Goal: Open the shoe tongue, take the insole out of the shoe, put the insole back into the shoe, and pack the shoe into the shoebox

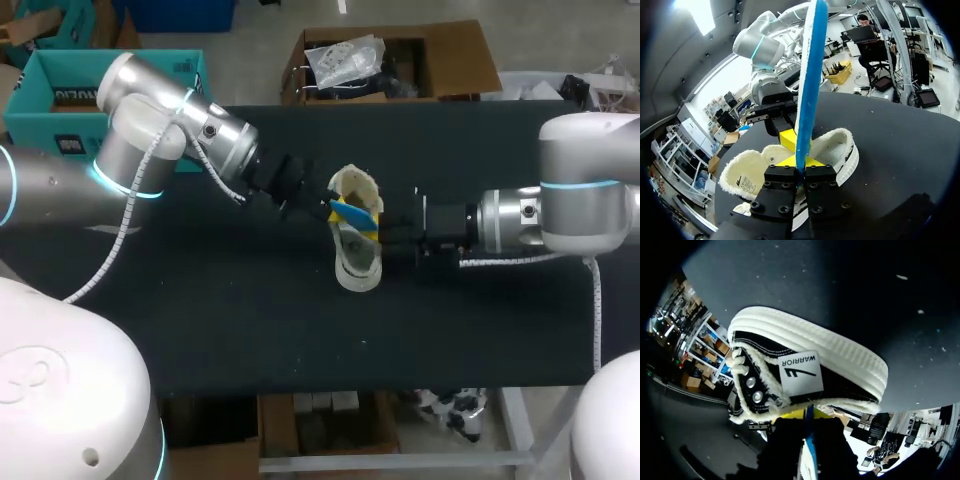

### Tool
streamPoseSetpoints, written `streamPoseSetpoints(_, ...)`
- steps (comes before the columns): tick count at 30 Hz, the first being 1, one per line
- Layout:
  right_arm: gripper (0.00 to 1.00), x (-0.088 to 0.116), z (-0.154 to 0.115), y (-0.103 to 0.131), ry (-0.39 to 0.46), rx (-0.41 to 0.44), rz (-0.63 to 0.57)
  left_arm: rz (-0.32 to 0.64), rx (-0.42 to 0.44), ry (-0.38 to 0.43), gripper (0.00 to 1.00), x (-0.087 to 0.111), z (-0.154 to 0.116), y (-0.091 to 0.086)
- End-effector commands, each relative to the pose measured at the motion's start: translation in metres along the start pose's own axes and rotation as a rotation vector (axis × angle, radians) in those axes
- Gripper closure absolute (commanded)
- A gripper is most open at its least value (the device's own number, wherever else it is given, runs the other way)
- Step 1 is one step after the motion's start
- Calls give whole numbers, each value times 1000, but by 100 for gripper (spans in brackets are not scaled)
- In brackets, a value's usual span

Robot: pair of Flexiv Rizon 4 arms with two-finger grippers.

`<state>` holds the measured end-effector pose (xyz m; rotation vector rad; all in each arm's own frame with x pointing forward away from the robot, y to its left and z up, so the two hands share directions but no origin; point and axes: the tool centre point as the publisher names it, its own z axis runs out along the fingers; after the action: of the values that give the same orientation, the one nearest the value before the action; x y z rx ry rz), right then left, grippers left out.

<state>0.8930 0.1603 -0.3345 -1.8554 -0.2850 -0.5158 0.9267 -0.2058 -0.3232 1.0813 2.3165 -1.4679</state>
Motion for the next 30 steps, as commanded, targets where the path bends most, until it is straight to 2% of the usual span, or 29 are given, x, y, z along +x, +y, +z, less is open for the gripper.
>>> streamPoseSetpoints(1,100,4,7,0,8,-26,-20,11,14,1,100,-4,11,10)
streamPoseSetpoints(9,100,7,3,16,27,-56,-19,-7,9,50,100,-9,20,29)
streamPoseSetpoints(14,100,7,2,19,31,-59,-17,-11,11,47,100,-8,17,28)
streamPoseSetpoints(15,100,8,2,18,31,-60,-18,-9,12,44,93,-7,16,26)
streamPoseSetpoints(17,100,8,2,17,31,-60,-21,-4,15,40,37,-7,14,24)
streamPoseSetpoints(18,100,8,2,17,30,-59,-23,0,17,38,5,-7,12,21)
streamPoseSetpoints(19,100,9,2,16,29,-59,-24,4,17,33,0,-6,10,19)
streamPoseSetpoints(22,100,9,3,16,28,-59,-29,22,30,18,0,-3,4,10)
streamPoseSetpoints(28,100,8,2,15,35,-58,-34,26,54,-3,17,5,-9,-8)
streamPoseSetpoints(29,100,8,2,15,36,-59,-35,28,58,-4,25,5,-10,-10)
streamPoseSetpoints(30,100,8,2,15,36,-59,-35,31,72,-4,29,6,-10,-12)
